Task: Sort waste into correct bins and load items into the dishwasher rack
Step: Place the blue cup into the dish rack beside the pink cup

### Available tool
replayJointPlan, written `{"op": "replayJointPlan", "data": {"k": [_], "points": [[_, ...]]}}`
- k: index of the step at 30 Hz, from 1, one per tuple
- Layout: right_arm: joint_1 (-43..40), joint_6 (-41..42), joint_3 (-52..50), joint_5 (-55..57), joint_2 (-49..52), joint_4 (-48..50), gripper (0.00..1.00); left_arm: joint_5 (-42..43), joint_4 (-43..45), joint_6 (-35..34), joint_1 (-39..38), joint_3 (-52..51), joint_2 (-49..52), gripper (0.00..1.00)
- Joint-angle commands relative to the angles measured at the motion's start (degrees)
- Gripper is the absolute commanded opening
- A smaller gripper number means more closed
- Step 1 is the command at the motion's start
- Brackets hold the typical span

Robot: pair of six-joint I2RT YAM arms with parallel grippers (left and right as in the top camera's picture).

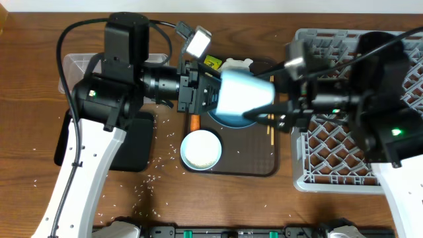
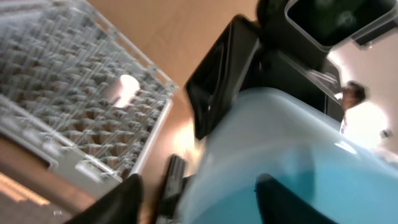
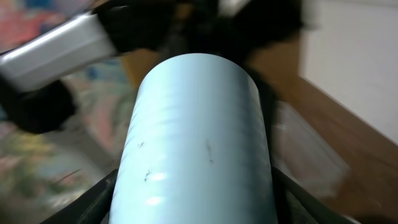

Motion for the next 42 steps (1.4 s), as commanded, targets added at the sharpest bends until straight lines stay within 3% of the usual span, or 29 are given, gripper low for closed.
{"op": "replayJointPlan", "data": {"k": [1,7,12,20,28,42], "points": [[-6.78,3.02,0.44,4.02,-2.29,-2.45,0.59,-6.73,0.17,0.04,2.64,0.04,-0.13,0.70],[-24.68,4.46,0.44,17.81,-3.96,-15.96,0.61,-8.48,-0.92,0.04,8.20,0.04,-0.13,0.71],[-39.30,7.26,0.44,37.57,-3.06,-25.44,0.62,-9.18,-3.54,0.09,9.57,0.00,-0.13,0.71],[-54.25,22.69,0.44,60.78,2.08,-25.66,0.61,-10.45,-5.55,0.13,9.57,-0.33,-0.13,0.71],[-63.43,31.63,0.44,62.14,12.92,-23.12,0.61,-10.47,-8.24,0.33,9.57,-0.63,-0.11,0.71],[-68.00,32.15,0.42,54.58,28.24,-19.82,0.66,-10.88,-8.63,1.62,9.57,-0.72,-0.11,0.71]]}}
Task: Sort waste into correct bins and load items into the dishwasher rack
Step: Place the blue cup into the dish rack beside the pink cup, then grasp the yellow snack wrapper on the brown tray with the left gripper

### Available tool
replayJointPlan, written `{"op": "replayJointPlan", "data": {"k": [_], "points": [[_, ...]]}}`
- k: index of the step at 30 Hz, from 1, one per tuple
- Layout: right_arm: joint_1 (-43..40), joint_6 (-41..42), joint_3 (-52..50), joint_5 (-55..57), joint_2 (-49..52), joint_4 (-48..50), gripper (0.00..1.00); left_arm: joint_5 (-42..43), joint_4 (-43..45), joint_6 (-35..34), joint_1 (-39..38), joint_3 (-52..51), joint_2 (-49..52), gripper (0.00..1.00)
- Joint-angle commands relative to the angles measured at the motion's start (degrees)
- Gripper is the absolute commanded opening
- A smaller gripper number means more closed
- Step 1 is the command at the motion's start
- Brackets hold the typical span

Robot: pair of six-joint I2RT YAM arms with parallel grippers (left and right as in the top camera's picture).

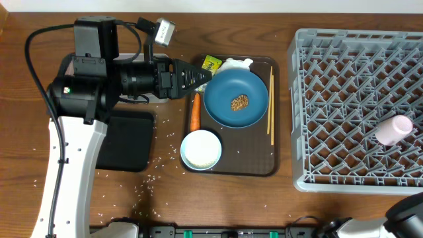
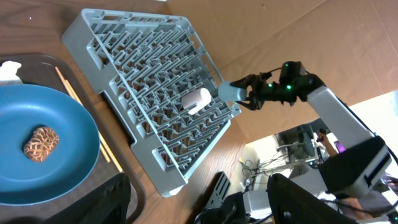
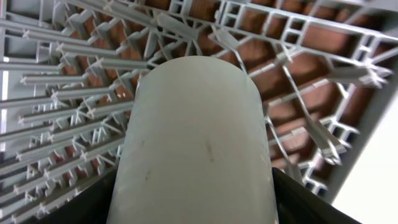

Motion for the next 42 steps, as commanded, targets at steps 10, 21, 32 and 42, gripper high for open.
{"op": "replayJointPlan", "data": {"k": [10,21,32,42], "points": [[-0.31,-1.70,2.27,-12.39,3.91,0.87,0.99,-0.52,-0.09,1.75,-0.15,-0.66,-0.11,0.72],[8.92,-9.81,5.22,-22.62,-14.78,-0.85,0.99,-32.06,-8.92,2.95,-3.56,-0.66,-0.13,0.71],[35.15,-13.66,5.20,-17.42,-20.92,-2.40,0.99,-54.01,-22.58,2.95,-7.02,-1.27,0.37,0.70],[48.43,-13.51,5.20,-9.94,-20.70,-2.47,0.99,-55.52,-16.39,2.91,-10.47,-8.98,1.20,0.69]]}}
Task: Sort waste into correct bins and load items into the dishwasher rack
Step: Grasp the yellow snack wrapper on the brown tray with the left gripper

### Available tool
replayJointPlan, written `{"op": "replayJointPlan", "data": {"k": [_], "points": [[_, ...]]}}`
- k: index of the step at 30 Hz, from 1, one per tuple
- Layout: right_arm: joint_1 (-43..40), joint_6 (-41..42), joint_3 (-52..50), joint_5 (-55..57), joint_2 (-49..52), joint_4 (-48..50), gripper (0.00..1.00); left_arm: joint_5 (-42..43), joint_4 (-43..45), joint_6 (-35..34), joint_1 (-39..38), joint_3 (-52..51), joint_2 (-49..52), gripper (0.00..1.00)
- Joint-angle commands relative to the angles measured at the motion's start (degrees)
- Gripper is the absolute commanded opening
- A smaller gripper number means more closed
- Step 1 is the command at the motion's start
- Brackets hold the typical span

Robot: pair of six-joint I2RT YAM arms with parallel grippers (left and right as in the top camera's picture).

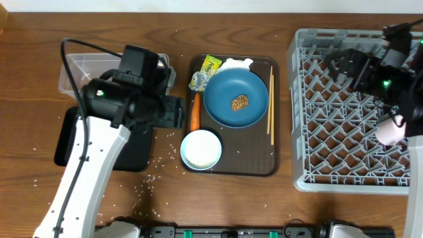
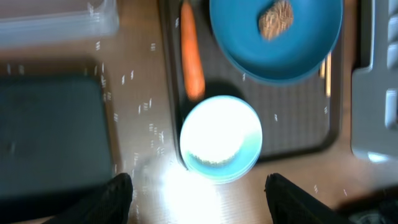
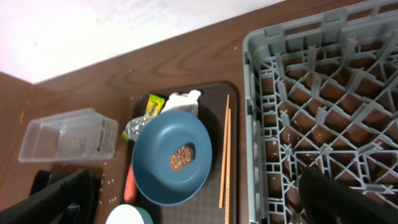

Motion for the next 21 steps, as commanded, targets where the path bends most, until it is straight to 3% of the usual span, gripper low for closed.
{"op": "replayJointPlan", "data": {"k": [1,9,21], "points": [[2.34,-1.01,-0.04,2.45,0.13,0.02,0.99,-1.86,5.11,0.31,-0.83,-2.43,1.38,0.69],[4.92,-1.01,-0.04,2.23,1.29,-0.26,0.99,-2.71,23.43,0.79,-1.75,-4.04,8.33,0.69],[9.01,-1.01,-0.15,2.29,4.07,-2.47,0.99,-6.80,42.69,6.14,-1.75,-4.02,28.92,0.64]]}}
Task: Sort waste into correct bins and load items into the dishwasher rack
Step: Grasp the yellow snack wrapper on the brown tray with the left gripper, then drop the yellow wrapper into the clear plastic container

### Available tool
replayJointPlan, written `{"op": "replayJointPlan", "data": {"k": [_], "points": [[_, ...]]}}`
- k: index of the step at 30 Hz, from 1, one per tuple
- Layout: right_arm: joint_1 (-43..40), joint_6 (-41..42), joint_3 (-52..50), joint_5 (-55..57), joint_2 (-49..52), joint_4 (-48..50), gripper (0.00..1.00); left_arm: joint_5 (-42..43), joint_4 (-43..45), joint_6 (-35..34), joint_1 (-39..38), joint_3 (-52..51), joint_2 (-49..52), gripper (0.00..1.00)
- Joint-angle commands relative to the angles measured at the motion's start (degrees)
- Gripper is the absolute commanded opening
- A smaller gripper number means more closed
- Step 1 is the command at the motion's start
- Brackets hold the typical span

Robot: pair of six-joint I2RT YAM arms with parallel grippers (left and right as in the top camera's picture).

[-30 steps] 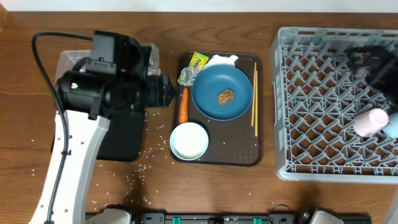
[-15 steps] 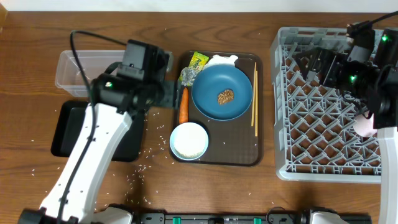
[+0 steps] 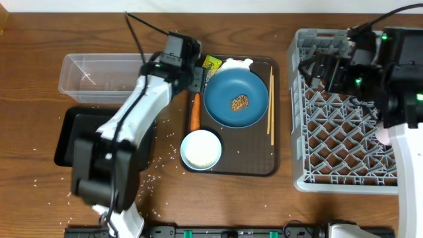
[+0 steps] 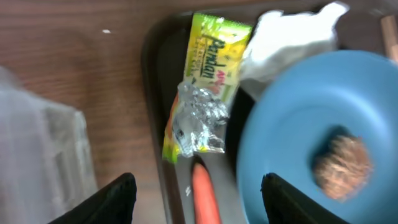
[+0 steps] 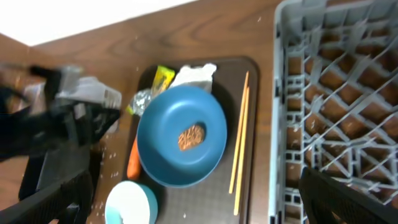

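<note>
My left gripper [image 4: 199,208] hangs open over the back left corner of the brown tray [image 3: 274,165], just above crumpled foil [image 4: 199,121] lying on a yellow-green wrapper [image 4: 208,56]. A white napkin [image 4: 289,37], a carrot [image 3: 194,112], a blue plate [image 3: 236,99] with a food lump [image 4: 342,158], chopsticks [image 3: 269,106] and a pale blue bowl [image 3: 201,149] also lie on the tray. My right gripper [image 5: 199,211] is open and empty, high over the left edge of the grey dishwasher rack [image 3: 357,112].
A clear bin [image 3: 99,74] stands at the back left, a black bin [image 3: 86,135] in front of it. Rice grains are scattered on the wood around the bins. A pink cup [image 3: 386,132] lies in the rack, partly behind my right arm.
My left gripper has gone from above the bowl and black bin to the tray's back left corner, close over the foil and wrapper. The right arm has shifted slightly left over the rack.
Both grippers met over the tray at a pale blue cup, my right one around it. Then the right gripper held the cup low over the rack while the left had drawn back. Later the right was open and empty; the left now hangs over the foil.
</note>
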Motion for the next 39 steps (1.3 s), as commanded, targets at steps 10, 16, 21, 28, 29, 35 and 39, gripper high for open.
{"op": "replayJointPlan", "data": {"k": [10,16,21,28,29,35,39], "points": [[1.90,-0.72,-0.26,0.17,3.65,-2.69,0.96,-4.00,5.86,1.97,-0.13,-0.33,8.50,0.51],[1.90,-0.76,-0.26,0.17,3.93,-2.84,0.96,-4.55,8.76,1.64,-0.13,-0.26,9.14,0.13],[2.21,-0.96,-0.26,0.17,3.93,-3.10,0.95,-4.57,7.74,0.46,-0.13,1.46,6.43,0.06],[2.16,-0.96,-0.26,0.20,3.93,-3.26,0.95,-8.61,3.54,0.46,0.04,2.45,-4.66,0.06],[2.16,-0.96,-0.26,0.20,3.93,-3.23,0.95,-10.45,2.69,0.48,0.04,2.45,-6.21,0.06],[2.16,-0.96,-0.26,0.20,3.93,-3.10,0.95,-19.67,-2.43,0.52,3.08,2.43,-11.39,0.06],[2.16,-0.96,-0.26,0.20,3.93,-3.08,0.95,-20.00,-5.07,0.46,8.22,2.40,-11.13,0.06]]}}
